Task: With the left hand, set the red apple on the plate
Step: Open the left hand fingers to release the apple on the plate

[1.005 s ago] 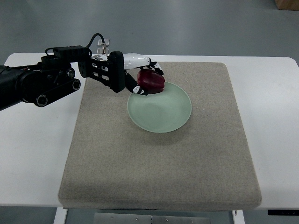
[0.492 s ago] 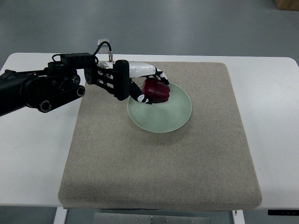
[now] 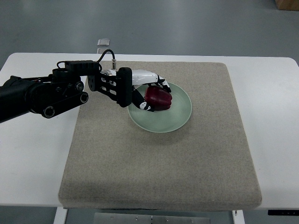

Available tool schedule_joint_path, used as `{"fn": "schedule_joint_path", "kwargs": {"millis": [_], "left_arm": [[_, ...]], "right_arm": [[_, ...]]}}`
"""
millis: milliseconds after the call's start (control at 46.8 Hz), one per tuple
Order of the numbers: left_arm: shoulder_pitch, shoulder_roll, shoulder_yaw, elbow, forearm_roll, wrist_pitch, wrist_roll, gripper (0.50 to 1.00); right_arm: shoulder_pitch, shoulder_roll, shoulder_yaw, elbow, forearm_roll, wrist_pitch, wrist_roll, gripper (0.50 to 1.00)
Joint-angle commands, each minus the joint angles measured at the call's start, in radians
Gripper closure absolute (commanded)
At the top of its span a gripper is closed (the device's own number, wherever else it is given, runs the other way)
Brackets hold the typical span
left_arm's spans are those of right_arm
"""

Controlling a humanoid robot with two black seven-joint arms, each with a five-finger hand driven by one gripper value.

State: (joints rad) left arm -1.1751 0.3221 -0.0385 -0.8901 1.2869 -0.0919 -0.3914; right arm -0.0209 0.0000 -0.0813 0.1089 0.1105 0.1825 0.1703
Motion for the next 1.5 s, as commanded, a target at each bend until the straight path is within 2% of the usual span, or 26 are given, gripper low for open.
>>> {"fn": "schedule_joint_path", "kwargs": {"millis": [0, 43, 128, 257, 342, 428, 449, 492, 513, 641, 706, 834, 1133, 1475], "left_arm": [[0.000, -0.003, -0.001, 0.002, 0.000, 0.001, 0.000, 0.954], [0.002, -0.003, 0.000, 0.002, 0.000, 0.001, 0.000, 0.939], [0.002, -0.003, -0.001, 0.005, -0.001, 0.001, 0.000, 0.853], [0.002, -0.005, -0.001, 0.005, -0.003, 0.001, 0.000, 0.774], [0.003, -0.003, -0.003, 0.005, -0.004, 0.001, 0.000, 0.739], [0.015, -0.003, -0.001, 0.007, -0.004, 0.001, 0.000, 0.731], [0.015, -0.003, -0.001, 0.008, -0.004, 0.003, 0.000, 0.710], [0.015, -0.003, -0.003, 0.008, -0.006, 0.003, 0.000, 0.618], [0.015, -0.003, -0.003, 0.008, -0.008, 0.003, 0.000, 0.611], [0.015, -0.003, -0.006, 0.008, -0.008, 0.003, 0.000, 0.604], [0.017, -0.003, -0.006, 0.008, -0.008, 0.004, 0.000, 0.570], [0.018, -0.003, -0.008, 0.010, -0.008, 0.004, 0.000, 0.542], [0.023, -0.002, -0.014, 0.033, -0.009, 0.004, 0.000, 0.536], [0.022, 0.006, -0.029, 0.161, -0.050, 0.017, 0.000, 0.536]], "right_arm": [[0.001, 0.000, 0.000, 0.000, 0.000, 0.000, 0.000, 0.536], [-0.001, 0.000, 0.000, 0.000, 0.000, 0.000, 0.000, 0.536], [-0.001, 0.000, 0.000, 0.000, 0.000, 0.000, 0.000, 0.536], [0.001, 0.000, 0.002, 0.000, 0.000, 0.000, 0.000, 0.536], [0.001, 0.000, 0.000, 0.000, 0.000, 0.000, 0.000, 0.536], [-0.001, 0.000, 0.000, 0.000, 0.000, 0.000, 0.000, 0.536], [-0.001, 0.000, 0.000, 0.000, 0.000, 0.000, 0.002, 0.536], [-0.001, 0.000, 0.000, 0.000, 0.000, 0.000, 0.000, 0.536], [0.001, 0.000, 0.000, 0.000, 0.000, 0.000, 0.002, 0.536], [0.001, 0.000, 0.000, 0.000, 0.000, 0.000, 0.000, 0.536], [0.001, 0.000, 0.000, 0.000, 0.000, 0.000, 0.000, 0.536], [-0.001, 0.000, 0.000, 0.000, 0.000, 0.000, 0.000, 0.536], [-0.001, 0.000, 0.000, 0.000, 0.000, 0.000, 0.000, 0.536], [-0.001, 0.000, 0.000, 0.000, 0.000, 0.000, 0.000, 0.536]]}}
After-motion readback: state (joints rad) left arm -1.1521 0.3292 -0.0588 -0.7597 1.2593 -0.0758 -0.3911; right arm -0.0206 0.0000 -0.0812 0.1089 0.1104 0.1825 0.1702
